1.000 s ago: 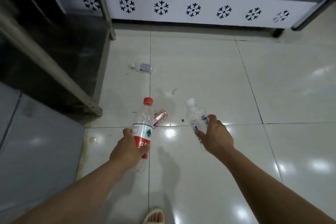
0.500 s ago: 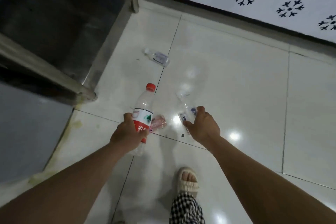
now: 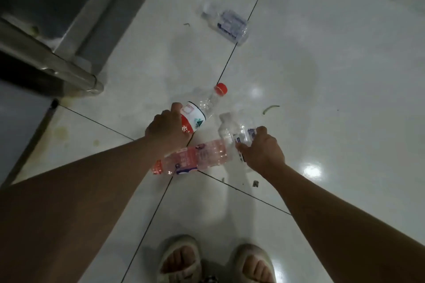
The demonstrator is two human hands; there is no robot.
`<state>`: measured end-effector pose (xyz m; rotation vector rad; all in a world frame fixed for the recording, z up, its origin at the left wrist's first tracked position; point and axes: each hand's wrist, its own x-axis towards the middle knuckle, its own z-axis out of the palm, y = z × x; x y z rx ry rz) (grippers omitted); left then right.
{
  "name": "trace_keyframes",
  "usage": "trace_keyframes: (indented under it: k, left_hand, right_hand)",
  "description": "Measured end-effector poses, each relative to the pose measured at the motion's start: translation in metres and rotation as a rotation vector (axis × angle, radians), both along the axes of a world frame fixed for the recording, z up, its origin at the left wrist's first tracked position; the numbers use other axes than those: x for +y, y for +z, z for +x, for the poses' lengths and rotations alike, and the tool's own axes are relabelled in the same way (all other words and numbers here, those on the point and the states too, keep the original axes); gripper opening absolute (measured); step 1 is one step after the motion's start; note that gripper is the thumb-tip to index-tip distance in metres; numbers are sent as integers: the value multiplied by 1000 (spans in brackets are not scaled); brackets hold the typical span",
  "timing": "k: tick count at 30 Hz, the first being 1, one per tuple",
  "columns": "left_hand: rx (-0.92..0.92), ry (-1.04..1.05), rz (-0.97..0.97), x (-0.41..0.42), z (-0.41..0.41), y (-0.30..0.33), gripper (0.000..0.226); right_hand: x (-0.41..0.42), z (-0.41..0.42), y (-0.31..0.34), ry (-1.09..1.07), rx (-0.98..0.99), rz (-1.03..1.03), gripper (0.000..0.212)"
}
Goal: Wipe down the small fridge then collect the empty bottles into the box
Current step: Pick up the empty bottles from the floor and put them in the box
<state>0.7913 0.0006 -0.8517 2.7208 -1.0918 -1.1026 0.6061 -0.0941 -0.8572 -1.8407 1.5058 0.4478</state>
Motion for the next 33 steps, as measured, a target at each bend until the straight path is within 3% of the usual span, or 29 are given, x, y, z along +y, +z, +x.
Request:
trace_keyframes:
  k: [7,13,23,33]
  left_hand:
    - [-48,-101,18,3,3,-68,78]
    - [-35,-102,26,4,2,-56,77]
    - [-91,-226,-41,-16,-3,112,71]
    - [-147,-154,-176,-46,41,285,62]
  right_hand:
    - [2,9,-62,-10,-48,39,49]
    - [4,2,-46,39,-51,125,56]
    - [-17,12,123,141,2,96,66]
    - [-76,87,293,289,-40,-63,69]
